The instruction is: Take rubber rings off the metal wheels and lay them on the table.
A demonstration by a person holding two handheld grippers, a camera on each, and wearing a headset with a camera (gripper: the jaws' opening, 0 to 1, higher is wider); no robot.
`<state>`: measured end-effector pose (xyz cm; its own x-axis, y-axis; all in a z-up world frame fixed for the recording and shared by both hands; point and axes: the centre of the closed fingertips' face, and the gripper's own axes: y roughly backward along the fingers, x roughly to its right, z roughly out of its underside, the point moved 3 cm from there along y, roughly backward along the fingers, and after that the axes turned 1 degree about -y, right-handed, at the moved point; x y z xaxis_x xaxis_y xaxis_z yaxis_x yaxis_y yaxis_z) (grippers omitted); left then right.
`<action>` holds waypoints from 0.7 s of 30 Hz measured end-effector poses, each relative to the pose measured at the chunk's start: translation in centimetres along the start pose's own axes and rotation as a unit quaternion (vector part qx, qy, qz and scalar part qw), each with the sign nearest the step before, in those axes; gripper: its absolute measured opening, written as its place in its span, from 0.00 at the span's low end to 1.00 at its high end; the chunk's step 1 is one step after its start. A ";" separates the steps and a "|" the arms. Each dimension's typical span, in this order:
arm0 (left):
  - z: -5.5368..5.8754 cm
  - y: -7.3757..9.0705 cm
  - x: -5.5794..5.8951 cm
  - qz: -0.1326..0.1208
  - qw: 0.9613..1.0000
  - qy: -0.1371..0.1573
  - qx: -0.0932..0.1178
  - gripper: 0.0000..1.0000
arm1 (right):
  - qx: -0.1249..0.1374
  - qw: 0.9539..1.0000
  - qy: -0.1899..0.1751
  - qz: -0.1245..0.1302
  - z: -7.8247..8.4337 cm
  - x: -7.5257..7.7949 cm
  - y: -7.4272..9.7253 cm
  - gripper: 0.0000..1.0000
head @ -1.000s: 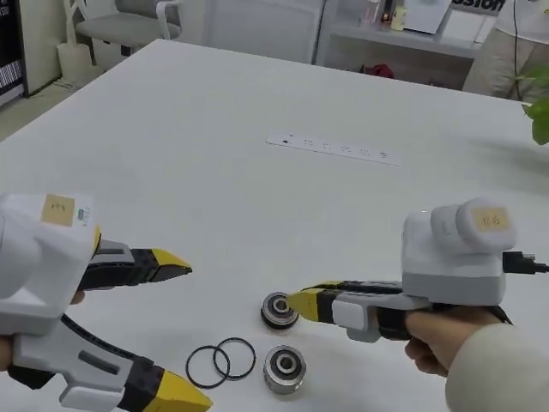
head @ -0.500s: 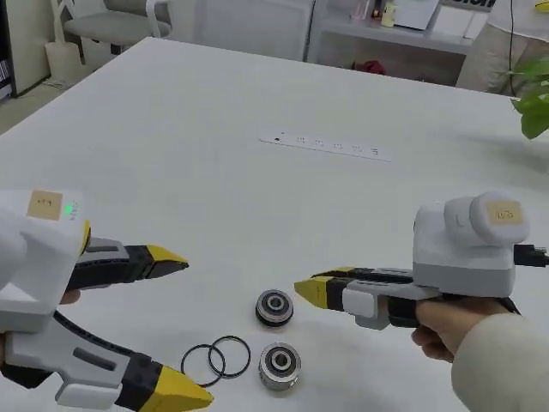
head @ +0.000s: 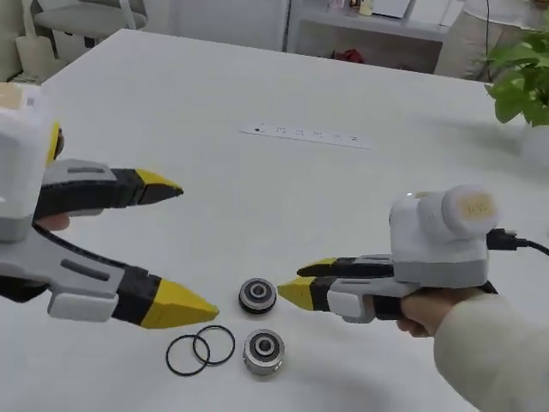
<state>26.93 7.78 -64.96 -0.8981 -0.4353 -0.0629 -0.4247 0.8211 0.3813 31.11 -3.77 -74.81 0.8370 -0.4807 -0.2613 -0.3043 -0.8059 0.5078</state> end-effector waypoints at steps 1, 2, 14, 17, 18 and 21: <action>-0.5 0.0 -0.1 0.001 1.000 -0.005 0.001 0.88 | -0.002 1.000 0.002 0.000 0.1 0.0 0.0 0.23; -0.9 -0.1 -0.2 0.002 1.000 -0.010 0.002 0.88 | -0.003 1.000 0.002 0.000 0.1 0.1 0.0 0.23; -5.7 -2.0 -1.0 0.035 0.996 -0.083 0.003 0.83 | -0.009 1.000 -0.011 0.005 1.1 0.6 0.3 0.23; -6.4 -2.7 -1.3 0.043 0.995 -0.084 0.011 0.81 | -0.009 1.000 -0.014 0.004 1.2 0.6 0.3 0.24; -6.6 -3.2 -1.4 0.046 0.995 -0.086 0.007 0.80 | -0.009 1.000 -0.015 0.006 1.3 0.6 0.3 0.24; -6.4 -4.4 -1.9 0.050 0.994 -0.094 -0.001 0.75 | -0.006 1.000 -0.019 0.011 1.2 0.9 0.3 0.25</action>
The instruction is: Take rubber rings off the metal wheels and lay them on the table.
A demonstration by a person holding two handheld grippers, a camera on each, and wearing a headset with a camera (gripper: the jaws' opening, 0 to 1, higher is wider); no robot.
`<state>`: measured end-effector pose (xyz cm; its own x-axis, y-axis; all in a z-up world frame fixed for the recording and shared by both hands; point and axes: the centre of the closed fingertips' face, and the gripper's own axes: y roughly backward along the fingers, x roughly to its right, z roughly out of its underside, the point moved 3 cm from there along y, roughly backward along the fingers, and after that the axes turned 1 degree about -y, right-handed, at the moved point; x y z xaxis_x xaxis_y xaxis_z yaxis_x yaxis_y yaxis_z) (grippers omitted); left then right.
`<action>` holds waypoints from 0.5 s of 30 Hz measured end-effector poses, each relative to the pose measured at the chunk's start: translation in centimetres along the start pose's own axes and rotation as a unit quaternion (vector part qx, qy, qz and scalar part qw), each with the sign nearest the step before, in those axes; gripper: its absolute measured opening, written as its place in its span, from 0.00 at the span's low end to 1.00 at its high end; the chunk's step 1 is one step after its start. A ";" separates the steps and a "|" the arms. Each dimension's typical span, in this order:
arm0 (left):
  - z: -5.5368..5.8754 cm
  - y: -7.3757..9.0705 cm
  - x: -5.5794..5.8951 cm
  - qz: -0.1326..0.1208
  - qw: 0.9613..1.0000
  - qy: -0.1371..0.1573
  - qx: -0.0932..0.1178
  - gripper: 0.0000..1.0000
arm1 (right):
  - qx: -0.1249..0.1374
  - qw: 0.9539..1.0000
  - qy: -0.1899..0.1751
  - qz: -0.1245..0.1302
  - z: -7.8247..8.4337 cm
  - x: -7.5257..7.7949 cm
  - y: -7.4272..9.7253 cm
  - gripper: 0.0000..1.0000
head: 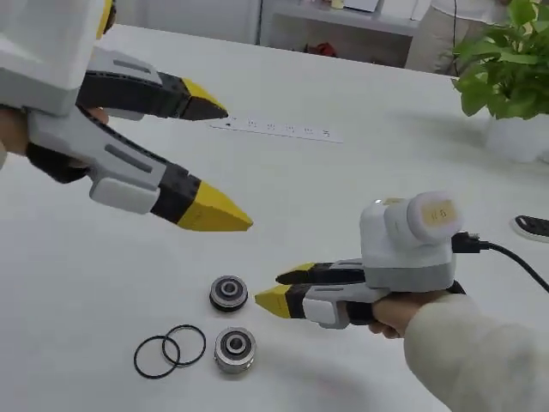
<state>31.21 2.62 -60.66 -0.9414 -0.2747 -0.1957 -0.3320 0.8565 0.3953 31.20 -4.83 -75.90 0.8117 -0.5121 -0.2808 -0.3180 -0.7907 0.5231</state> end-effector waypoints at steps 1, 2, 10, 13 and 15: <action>0.2 -0.4 -0.1 0.001 1.000 -0.003 0.003 0.75 | 0.002 1.000 -0.003 0.001 -0.1 0.1 0.0 0.25; 0.4 -1.1 -0.2 0.004 1.000 -0.001 0.013 0.76 | 0.003 1.000 -0.004 0.000 -0.2 0.1 -0.1 0.26; 3.7 -2.5 0.0 0.013 0.999 0.016 0.024 0.72 | 0.029 0.999 -0.015 0.001 -1.6 0.2 0.0 0.26; 5.7 -2.7 -0.3 0.015 0.999 0.027 0.014 0.70 | 0.031 0.999 -0.013 -0.007 -2.1 -0.1 -0.7 0.26; 6.8 -2.6 -0.5 0.012 1.000 0.020 -0.013 0.69 | 0.017 1.000 0.007 -0.004 -1.9 0.1 -1.1 0.26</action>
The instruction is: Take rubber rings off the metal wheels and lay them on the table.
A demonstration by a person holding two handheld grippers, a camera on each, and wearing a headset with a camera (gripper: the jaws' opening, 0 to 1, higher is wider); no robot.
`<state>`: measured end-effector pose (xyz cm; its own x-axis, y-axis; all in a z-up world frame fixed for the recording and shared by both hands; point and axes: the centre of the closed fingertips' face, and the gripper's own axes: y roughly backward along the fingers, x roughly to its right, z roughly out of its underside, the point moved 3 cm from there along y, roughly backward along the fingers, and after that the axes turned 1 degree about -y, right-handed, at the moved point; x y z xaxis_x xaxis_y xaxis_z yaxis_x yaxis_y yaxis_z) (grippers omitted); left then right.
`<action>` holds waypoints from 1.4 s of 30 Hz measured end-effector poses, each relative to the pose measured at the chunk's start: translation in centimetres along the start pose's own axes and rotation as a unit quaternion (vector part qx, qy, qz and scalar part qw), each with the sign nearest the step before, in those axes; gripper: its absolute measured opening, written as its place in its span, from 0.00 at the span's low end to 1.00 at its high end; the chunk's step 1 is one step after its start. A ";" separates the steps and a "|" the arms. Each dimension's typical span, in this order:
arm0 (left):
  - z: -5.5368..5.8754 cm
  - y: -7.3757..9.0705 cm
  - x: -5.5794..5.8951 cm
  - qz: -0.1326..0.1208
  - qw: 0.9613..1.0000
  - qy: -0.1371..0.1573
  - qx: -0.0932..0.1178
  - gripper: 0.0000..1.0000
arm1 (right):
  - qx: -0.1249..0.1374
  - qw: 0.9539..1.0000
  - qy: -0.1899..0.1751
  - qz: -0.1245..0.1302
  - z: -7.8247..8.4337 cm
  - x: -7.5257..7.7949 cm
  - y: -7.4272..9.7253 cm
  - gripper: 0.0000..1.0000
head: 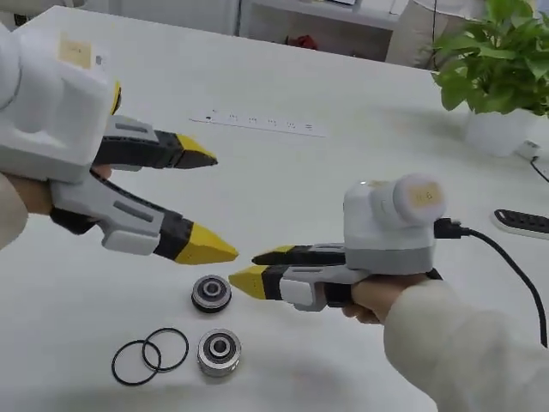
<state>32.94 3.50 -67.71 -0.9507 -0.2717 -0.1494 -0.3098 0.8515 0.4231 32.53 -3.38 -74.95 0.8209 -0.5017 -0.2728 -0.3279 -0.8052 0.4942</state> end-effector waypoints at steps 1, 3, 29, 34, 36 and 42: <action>0.4 0.0 -0.2 -0.004 1.000 -0.003 -0.008 0.67 | -0.003 1.000 0.006 0.000 0.0 0.1 -0.2 0.26; 0.9 -0.2 -0.6 -0.013 1.000 -0.003 -0.007 0.66 | -0.009 1.000 0.007 -0.004 0.2 -0.1 -0.8 0.26; 7.2 -4.1 2.8 0.030 0.996 0.036 -0.077 0.44 | -0.055 0.996 0.076 -0.005 3.6 -0.3 -2.4 0.29; 7.0 -4.3 2.9 0.025 0.996 0.028 -0.076 0.35 | -0.046 0.997 0.067 -0.005 3.3 -0.3 -2.2 0.28; 7.1 -4.5 3.0 0.029 0.996 0.032 -0.073 0.33 | -0.046 0.997 0.066 -0.006 3.4 -0.3 -2.2 0.27; 7.3 -4.5 2.9 0.026 0.996 0.055 -0.062 0.27 | -0.045 0.997 0.065 -0.005 3.4 -0.1 -2.1 0.25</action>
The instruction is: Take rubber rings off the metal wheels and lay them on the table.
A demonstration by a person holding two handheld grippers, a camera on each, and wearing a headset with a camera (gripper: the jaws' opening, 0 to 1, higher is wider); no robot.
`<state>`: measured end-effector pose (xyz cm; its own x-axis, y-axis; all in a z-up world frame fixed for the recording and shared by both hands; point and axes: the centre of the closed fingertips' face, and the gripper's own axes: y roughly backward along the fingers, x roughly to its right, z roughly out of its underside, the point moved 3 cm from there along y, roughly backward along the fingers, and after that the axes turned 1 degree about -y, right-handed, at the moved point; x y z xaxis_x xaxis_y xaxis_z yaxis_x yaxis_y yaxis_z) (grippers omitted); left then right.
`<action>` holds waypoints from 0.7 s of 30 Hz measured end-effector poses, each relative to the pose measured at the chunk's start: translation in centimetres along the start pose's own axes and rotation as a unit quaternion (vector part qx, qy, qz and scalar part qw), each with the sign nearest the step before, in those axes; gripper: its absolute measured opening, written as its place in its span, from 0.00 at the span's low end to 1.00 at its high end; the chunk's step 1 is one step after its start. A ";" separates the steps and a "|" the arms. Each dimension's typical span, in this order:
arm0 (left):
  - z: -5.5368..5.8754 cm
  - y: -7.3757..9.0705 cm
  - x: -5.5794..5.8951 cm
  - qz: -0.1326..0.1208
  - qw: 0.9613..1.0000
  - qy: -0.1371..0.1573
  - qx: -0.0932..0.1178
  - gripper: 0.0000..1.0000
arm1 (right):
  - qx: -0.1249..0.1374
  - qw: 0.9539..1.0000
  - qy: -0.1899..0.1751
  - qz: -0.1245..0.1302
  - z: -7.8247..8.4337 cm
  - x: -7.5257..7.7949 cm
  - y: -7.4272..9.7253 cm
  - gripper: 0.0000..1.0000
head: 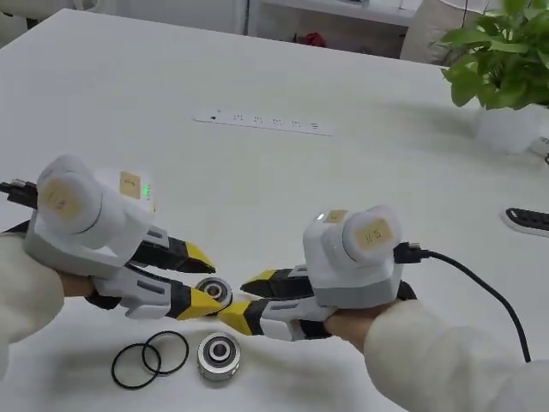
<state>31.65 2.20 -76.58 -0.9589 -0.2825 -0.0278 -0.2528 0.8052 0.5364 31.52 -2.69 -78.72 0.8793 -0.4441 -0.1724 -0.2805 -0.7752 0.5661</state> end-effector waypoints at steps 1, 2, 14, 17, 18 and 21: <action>-0.1 0.1 -0.1 -0.002 1.000 0.007 0.005 0.25 | 0.000 1.000 0.000 0.000 0.0 0.0 0.0 0.25; -0.1 0.2 -0.3 -0.005 1.000 0.009 0.006 0.24 | 0.000 1.000 0.000 0.000 0.0 0.0 0.0 0.25; 1.0 -0.2 -0.1 0.004 1.000 0.020 -0.005 0.20 | 0.001 1.000 0.000 -0.004 0.0 -0.2 0.0 0.24; 1.3 -0.1 -0.3 0.001 1.000 0.019 -0.003 0.19 | 0.002 1.000 0.001 -0.005 0.0 -0.2 0.0 0.24; 1.3 -0.2 -0.4 0.000 1.000 0.018 -0.002 0.18 | 0.004 1.000 0.001 -0.006 -0.1 -0.2 0.0 0.23; 1.4 -0.4 -0.6 -0.009 1.000 0.024 0.006 0.15 | 0.005 1.000 0.001 -0.006 -0.1 -0.2 0.0 0.23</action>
<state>32.14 2.79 -77.92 -0.9467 -0.3220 0.0036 -0.2719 0.8053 0.5268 31.40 -2.56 -78.64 0.8829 -0.4347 -0.1777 -0.2741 -0.7843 0.5566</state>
